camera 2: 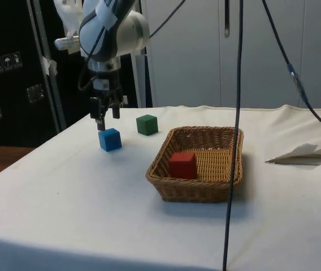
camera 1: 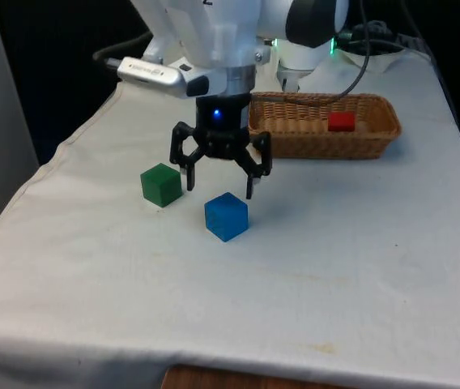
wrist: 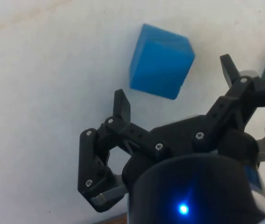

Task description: Pick up exactly two blocks and place them into the basket.

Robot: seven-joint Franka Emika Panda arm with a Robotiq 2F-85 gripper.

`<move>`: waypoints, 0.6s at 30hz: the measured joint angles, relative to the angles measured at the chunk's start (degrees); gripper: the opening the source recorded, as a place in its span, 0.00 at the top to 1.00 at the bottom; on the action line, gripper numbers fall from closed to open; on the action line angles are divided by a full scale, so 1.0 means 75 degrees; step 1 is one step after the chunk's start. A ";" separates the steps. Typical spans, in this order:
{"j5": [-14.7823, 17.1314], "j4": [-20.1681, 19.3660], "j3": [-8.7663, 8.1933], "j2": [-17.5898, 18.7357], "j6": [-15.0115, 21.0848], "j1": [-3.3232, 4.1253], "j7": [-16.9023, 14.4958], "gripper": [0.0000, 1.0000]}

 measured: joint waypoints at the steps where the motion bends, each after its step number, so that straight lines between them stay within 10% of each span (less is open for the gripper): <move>1: 0.0031 0.0046 -0.0015 0.0061 -0.0008 -0.0008 -0.0015 0.00; 18: 0.0840 0.0458 -0.0107 0.0565 -0.0199 -0.0084 -0.0153 0.00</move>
